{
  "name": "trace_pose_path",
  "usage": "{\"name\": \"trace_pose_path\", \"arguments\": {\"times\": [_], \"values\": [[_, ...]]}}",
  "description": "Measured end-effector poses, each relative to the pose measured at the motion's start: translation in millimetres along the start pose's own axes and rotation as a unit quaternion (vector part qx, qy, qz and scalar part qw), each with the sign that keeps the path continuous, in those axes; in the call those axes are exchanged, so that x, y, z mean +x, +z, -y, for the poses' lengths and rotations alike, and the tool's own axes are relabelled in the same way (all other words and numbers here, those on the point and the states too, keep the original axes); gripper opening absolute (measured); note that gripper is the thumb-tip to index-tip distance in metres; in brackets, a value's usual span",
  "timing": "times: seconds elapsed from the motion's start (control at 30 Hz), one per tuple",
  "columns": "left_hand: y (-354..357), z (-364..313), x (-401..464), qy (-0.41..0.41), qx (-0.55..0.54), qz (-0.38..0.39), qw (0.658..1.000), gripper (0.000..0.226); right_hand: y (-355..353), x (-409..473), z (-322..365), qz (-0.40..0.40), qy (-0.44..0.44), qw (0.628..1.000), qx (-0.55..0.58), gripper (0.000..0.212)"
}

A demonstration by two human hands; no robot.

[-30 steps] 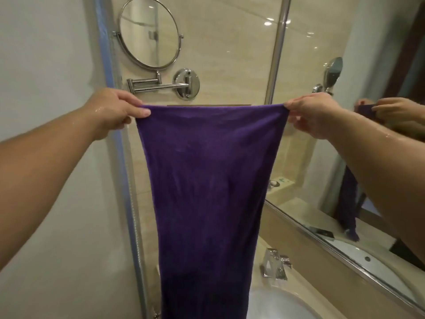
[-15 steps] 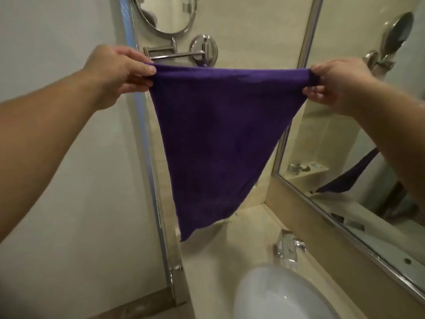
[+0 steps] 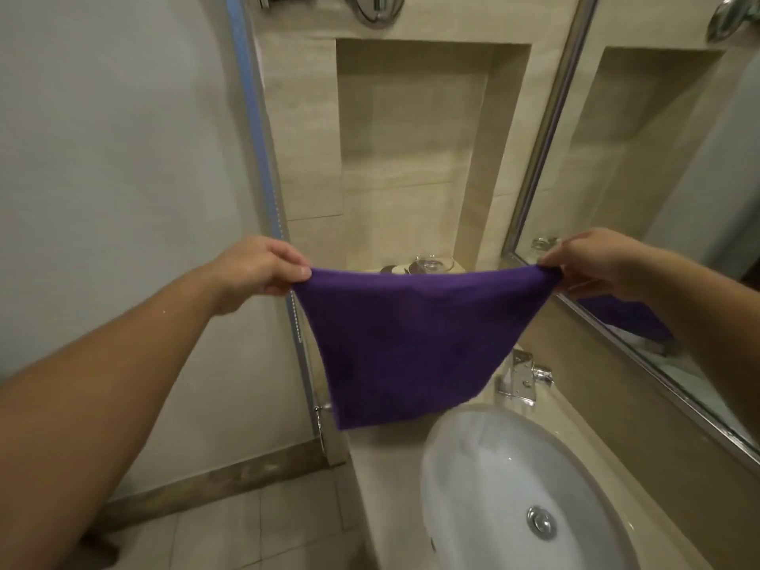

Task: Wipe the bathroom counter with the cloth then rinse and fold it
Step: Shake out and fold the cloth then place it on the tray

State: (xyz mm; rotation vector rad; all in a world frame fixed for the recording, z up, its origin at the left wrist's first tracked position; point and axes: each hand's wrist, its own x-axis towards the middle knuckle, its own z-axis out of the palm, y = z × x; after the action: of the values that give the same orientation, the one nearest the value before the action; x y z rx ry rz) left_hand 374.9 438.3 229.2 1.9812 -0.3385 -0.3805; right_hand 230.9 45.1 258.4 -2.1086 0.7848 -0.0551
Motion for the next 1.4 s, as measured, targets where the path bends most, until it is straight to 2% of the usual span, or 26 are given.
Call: {"name": "trace_pose_path", "arguments": {"times": [0.3,0.4,0.77,1.03,1.4], "values": [[45.9,103.2,0.2,-0.126,0.037,0.153,0.979,0.007,76.0,22.5,-81.9,0.085,0.053,0.992,-0.083,0.013],[55.6,130.3,7.1,-0.171,0.024,0.17,0.97,0.006,92.9,31.0,-94.9,0.089,0.043,0.99,-0.103,0.015],[55.0,202.3,87.0,-0.242,-0.025,0.126,0.962,0.007,160.1,111.8,-73.0,0.045,-0.015,0.998,-0.028,0.011],[60.3,247.3,163.9,-0.262,-0.061,0.048,0.962,0.014,216.0,198.6,-58.5,0.122,0.042,0.991,-0.039,0.015],[84.7,322.2,223.7,-0.33,-0.099,0.009,0.939,0.009,295.2,321.2,-83.7,0.126,0.068,0.988,-0.057,0.017]]}}
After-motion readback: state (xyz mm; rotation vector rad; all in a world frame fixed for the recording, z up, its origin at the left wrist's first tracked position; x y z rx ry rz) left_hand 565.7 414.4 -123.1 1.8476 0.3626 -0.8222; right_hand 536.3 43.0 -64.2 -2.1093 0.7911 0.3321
